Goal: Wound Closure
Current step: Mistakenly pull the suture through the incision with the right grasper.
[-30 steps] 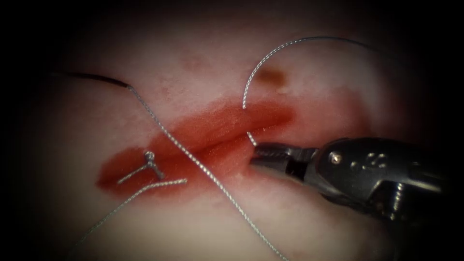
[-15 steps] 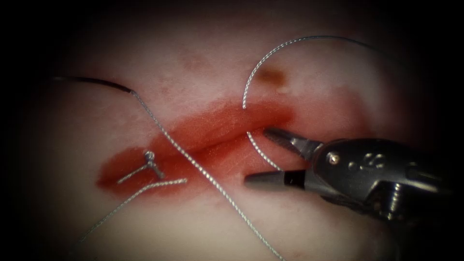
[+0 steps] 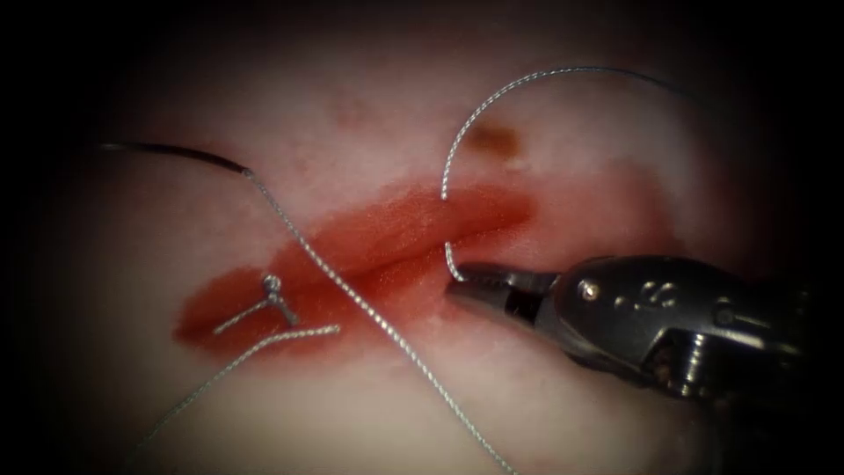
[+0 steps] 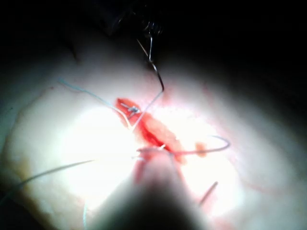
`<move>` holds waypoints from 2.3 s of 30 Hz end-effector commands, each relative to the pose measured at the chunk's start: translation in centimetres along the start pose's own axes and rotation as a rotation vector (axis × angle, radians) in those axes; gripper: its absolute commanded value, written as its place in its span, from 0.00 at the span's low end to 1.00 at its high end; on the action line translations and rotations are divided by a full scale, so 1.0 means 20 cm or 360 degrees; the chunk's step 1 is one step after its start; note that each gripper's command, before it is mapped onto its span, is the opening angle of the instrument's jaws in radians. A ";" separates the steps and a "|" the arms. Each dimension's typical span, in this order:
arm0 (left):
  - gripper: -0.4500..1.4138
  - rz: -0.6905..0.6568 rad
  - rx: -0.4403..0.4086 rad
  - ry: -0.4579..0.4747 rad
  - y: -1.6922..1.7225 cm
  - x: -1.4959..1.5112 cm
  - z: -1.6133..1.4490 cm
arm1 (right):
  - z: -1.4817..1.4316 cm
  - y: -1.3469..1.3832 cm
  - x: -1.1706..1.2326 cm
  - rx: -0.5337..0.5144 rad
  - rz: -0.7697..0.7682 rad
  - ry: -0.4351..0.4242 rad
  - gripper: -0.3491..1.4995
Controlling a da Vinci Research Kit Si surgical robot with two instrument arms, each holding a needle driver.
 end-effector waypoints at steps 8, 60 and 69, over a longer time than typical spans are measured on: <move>0.00 0.0014 -0.0001 0.0005 -0.005 -0.002 -0.002 | -0.014 0.000 0.001 0.0122 -0.0034 -0.0170 0.00; 0.00 0.0001 0.0017 -0.0012 -0.006 -0.004 -0.010 | -0.077 0.013 0.006 -0.0104 0.0246 -0.0440 0.48; 0.00 -0.0001 0.0018 -0.0016 -0.006 -0.003 -0.010 | -0.047 0.011 0.008 -0.0333 0.0074 -0.0261 0.48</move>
